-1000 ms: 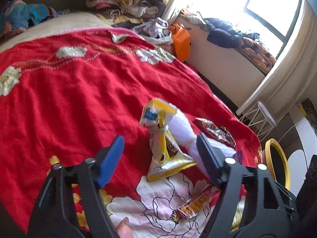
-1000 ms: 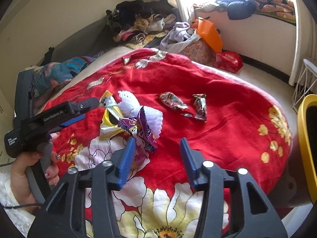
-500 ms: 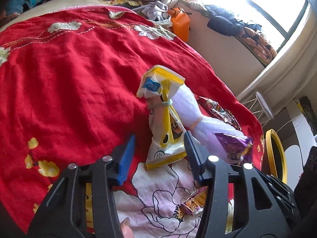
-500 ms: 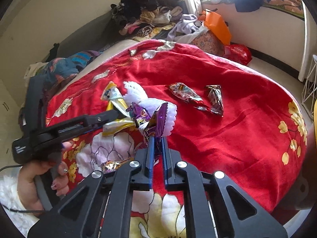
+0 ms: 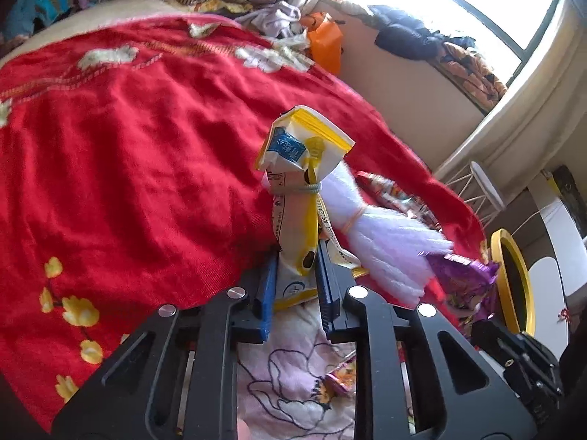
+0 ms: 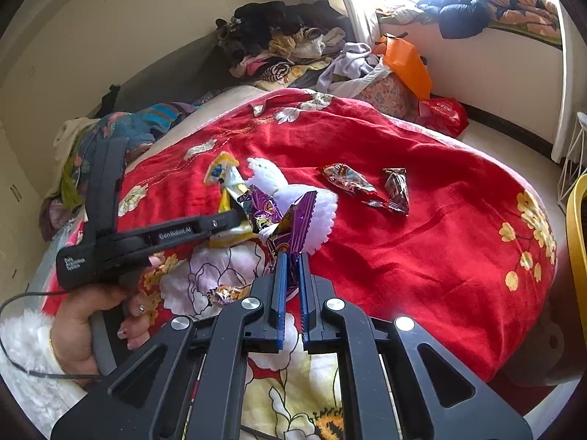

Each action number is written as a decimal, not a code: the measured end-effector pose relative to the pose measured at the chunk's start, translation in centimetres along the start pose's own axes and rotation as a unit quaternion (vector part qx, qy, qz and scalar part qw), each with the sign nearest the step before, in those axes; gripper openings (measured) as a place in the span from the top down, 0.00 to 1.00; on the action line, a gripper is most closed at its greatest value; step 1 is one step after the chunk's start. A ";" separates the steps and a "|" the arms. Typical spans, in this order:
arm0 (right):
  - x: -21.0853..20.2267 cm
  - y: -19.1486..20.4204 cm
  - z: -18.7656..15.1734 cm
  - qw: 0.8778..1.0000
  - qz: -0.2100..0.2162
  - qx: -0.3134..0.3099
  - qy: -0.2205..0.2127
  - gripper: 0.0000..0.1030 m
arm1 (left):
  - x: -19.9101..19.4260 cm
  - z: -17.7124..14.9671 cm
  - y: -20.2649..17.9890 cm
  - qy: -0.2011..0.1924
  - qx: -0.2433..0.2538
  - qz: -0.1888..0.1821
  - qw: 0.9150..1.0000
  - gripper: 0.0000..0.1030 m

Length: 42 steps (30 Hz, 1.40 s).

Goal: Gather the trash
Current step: 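Carry the yellow bag and purple wrapper with both tools over the bin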

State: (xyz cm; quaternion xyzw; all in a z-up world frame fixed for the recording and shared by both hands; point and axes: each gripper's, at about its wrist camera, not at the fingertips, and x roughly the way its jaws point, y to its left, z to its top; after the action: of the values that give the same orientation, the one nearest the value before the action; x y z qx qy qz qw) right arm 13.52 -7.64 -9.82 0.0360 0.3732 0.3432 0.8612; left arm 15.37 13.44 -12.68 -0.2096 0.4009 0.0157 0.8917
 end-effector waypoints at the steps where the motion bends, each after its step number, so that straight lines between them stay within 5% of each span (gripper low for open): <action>1: -0.2 0.0 0.0 1.000 -0.001 0.000 -0.002 0.94 | -0.6 0.3 -0.2 -0.009 0.003 0.000 1.000 0.86; 18: -4.1 -1.4 1.2 0.998 -0.029 0.016 -0.056 0.94 | -4.8 2.5 -3.4 -0.063 0.017 -0.034 0.997 0.86; 42: -10.7 -8.6 2.1 0.981 -0.119 0.083 -0.132 0.94 | -5.2 -0.5 -12.3 -0.041 0.114 -0.098 0.988 0.86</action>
State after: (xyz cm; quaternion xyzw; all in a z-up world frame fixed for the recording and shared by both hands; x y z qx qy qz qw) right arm 14.56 -20.40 -4.40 0.1077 0.2849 0.1988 0.9315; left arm 13.93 2.76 -4.80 -0.1436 0.3407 -0.1093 0.9227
